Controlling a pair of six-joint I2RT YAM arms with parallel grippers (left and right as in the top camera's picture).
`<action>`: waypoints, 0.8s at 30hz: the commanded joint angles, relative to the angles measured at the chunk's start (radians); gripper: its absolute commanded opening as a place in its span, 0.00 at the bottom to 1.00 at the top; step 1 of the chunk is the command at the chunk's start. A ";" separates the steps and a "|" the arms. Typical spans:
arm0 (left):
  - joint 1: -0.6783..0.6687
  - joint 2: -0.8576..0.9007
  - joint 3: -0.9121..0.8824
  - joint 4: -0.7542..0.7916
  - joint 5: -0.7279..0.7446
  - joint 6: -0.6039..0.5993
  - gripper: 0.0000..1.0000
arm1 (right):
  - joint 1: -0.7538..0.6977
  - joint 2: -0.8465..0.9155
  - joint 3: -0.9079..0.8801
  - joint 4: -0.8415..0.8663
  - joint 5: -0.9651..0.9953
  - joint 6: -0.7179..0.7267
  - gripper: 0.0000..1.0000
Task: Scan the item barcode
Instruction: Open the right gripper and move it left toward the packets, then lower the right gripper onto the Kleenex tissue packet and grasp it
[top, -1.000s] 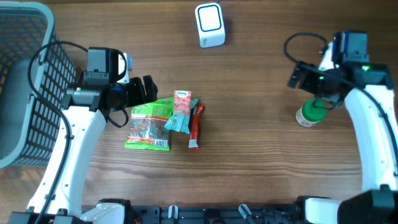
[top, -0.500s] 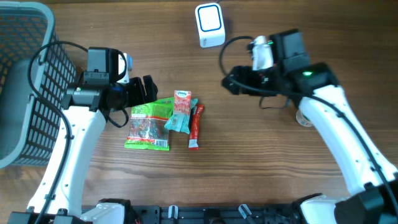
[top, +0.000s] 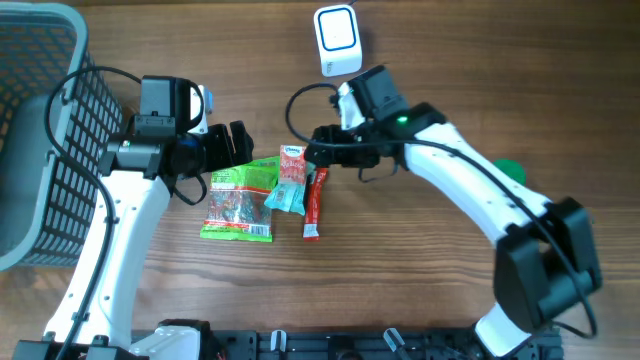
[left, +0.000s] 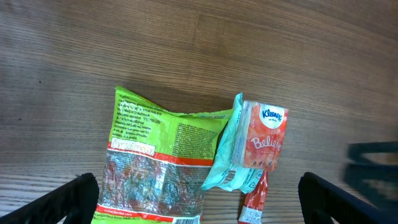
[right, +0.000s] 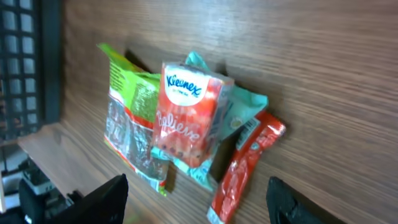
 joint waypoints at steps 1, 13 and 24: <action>-0.005 0.003 0.003 0.002 0.011 -0.009 1.00 | 0.043 0.086 -0.008 0.057 -0.004 0.011 0.70; -0.005 0.003 0.003 0.002 0.011 -0.008 1.00 | 0.057 0.241 -0.008 0.209 -0.016 0.115 0.47; -0.005 0.003 0.003 0.002 0.011 -0.008 1.00 | 0.044 0.111 -0.008 0.194 -0.019 0.098 0.29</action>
